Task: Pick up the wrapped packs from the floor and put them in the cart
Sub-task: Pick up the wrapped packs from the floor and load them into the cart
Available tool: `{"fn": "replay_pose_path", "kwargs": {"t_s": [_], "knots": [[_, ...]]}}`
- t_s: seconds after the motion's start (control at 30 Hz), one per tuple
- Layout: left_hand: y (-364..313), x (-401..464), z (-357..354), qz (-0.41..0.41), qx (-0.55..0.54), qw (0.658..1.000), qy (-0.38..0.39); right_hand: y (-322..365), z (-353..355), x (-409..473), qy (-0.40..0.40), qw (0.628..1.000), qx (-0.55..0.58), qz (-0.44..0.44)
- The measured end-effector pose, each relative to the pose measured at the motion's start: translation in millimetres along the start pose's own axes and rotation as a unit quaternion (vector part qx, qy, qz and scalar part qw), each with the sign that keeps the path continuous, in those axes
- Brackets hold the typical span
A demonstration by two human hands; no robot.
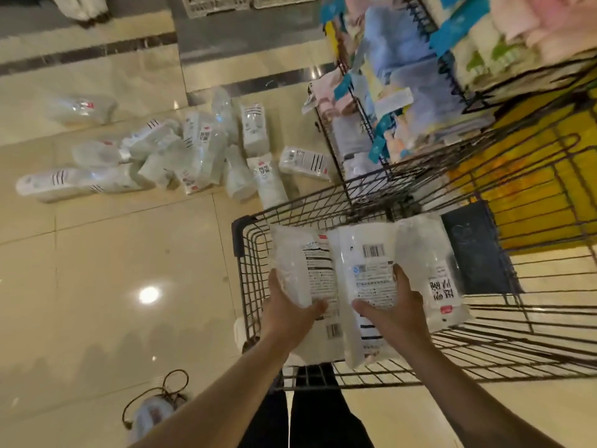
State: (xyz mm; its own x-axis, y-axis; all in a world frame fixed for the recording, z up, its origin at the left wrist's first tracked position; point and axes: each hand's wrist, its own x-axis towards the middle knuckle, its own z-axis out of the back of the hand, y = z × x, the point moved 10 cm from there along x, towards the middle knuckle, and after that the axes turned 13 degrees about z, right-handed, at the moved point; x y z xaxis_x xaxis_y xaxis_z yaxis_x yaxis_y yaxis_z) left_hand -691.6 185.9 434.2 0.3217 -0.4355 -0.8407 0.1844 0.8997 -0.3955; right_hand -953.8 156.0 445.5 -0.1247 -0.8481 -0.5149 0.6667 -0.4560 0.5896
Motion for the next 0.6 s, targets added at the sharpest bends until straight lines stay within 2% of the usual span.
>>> {"fn": "replay_pose_path", "kwargs": {"t_s": [0.17,0.27,0.33,0.47,0.6], "knots": [[22,41,-26,0.029,0.043,0.997,-0.05,-30,-38,23,0.018,0.999,-0.017,-0.022],[34,63,-23,0.051,0.14,0.985,-0.083,-31,-54,32,0.037,0.998,-0.047,-0.004],[39,66,-20,0.065,0.142,0.986,-0.06,-25,-60,30,0.066,0.995,-0.075,0.001],[31,47,1,0.022,0.163,0.986,-0.019,-2,-54,6,0.094,0.995,-0.015,0.029],[2,-4,52,-0.059,0.241,0.967,-0.047,22,-31,-22,0.088,0.994,-0.005,0.067]]}}
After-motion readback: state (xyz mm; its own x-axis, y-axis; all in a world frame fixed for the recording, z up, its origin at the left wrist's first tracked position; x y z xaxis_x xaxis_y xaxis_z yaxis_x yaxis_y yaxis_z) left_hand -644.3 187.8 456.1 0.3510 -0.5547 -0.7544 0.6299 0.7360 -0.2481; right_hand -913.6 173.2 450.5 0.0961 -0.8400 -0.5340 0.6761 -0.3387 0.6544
